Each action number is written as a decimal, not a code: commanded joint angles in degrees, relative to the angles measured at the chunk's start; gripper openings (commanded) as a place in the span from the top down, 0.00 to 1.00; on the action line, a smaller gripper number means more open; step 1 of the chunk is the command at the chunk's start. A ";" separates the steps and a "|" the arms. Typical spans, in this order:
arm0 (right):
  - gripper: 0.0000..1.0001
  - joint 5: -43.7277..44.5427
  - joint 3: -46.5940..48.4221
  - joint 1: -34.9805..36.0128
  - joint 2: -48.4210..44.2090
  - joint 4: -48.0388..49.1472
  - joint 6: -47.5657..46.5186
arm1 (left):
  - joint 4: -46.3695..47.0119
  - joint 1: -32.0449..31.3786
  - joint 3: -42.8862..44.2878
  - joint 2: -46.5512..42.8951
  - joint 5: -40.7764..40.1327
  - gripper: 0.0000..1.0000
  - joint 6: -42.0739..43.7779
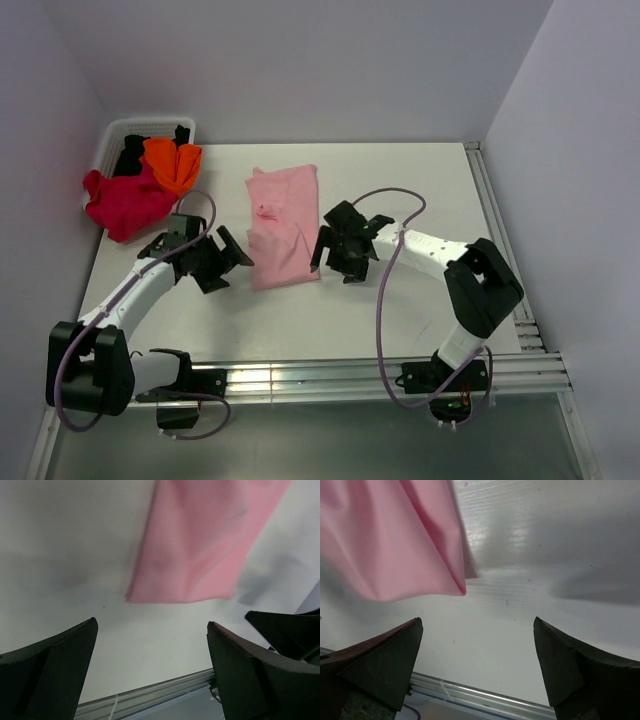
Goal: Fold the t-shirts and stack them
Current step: Grab one side of the 2/3 rectangular tshirt with both arms, then fold the long partially folded tshirt into a neat square, then put the neatly folded tshirt into the corner of the board with the right arm
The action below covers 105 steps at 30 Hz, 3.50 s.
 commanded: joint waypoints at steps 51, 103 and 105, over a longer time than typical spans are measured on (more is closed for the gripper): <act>1.00 -0.43 -20.25 2.37 -10.71 11.79 3.63 | 2.72 -13.83 -9.99 -9.11 -6.56 1.00 -6.49; 0.00 -7.89 26.32 -14.24 13.35 -4.38 -15.00 | -6.26 -0.04 41.26 29.47 -0.22 0.00 0.36; 0.02 -8.77 26.23 -14.24 15.20 -3.68 -15.53 | -6.87 -0.04 38.97 28.40 -0.84 0.00 0.01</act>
